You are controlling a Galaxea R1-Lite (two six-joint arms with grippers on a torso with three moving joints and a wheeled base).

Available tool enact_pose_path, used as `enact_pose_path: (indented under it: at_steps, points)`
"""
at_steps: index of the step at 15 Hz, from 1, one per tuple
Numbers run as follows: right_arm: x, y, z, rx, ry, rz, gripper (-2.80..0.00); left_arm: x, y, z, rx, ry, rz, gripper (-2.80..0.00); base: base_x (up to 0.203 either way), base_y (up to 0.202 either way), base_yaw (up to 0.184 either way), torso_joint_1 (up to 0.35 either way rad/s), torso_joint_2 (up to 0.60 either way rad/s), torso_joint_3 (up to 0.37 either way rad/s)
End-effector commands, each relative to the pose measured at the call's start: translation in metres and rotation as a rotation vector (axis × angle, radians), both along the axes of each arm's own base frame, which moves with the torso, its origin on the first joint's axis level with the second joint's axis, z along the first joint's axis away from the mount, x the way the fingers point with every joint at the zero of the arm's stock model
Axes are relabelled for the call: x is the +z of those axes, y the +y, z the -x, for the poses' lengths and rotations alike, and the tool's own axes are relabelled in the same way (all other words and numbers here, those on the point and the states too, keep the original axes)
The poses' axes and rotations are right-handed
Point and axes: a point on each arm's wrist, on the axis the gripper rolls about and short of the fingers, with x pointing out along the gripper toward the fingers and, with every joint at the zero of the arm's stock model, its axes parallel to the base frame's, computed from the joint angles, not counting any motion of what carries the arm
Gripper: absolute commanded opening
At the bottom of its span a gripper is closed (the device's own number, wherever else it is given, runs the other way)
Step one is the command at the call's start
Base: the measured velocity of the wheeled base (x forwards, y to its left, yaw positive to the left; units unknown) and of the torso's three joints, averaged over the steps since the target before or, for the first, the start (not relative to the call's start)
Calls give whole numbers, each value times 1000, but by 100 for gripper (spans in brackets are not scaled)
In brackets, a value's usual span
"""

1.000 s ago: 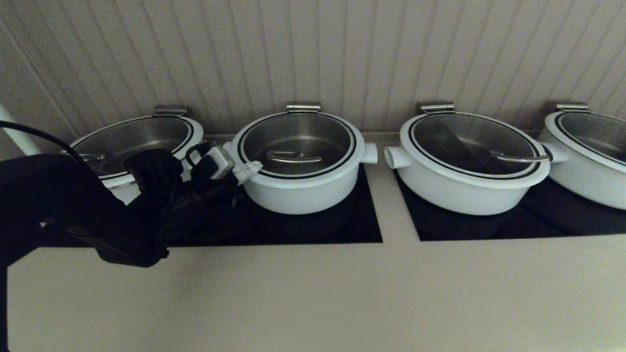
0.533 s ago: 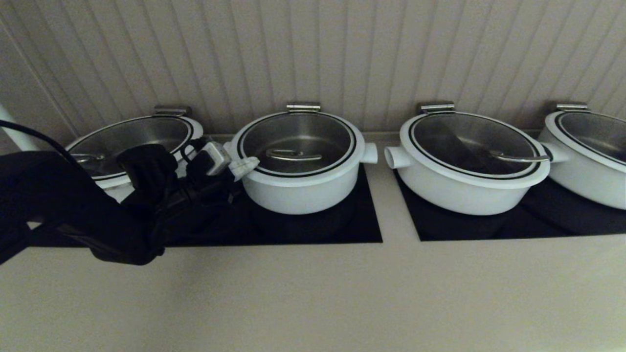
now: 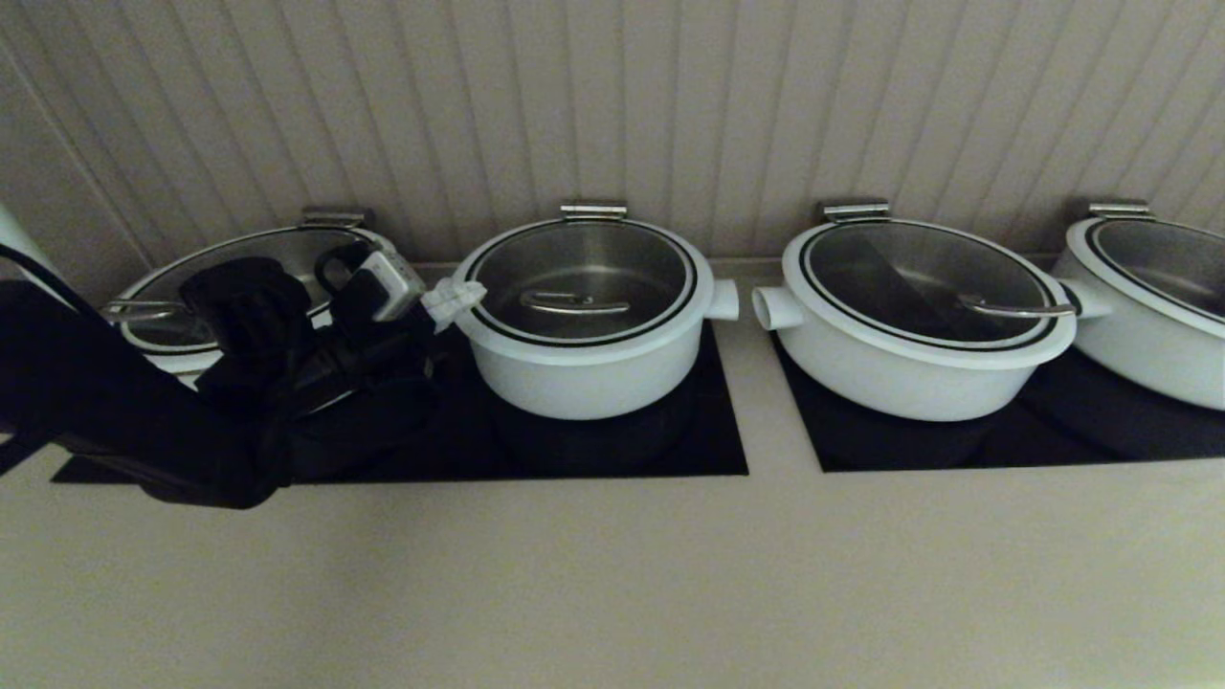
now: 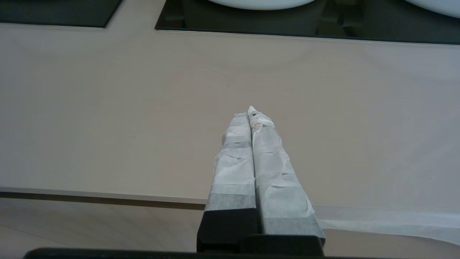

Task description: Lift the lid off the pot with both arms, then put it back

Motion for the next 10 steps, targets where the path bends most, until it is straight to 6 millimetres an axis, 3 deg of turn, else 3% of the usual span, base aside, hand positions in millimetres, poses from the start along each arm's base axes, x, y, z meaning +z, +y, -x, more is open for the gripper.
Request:
enact_pose_path:
  at_steps: [1, 10]
  points:
    - [0, 0, 0, 1, 1, 0, -280, 18, 7, 7, 14, -37, 1, -280, 0, 0, 0, 0, 0, 0]
    - [0, 0, 0, 1, 1, 0, -280, 77, 45, 43, 118, -102, 27, -280, 0, 0, 0, 0, 0, 0]
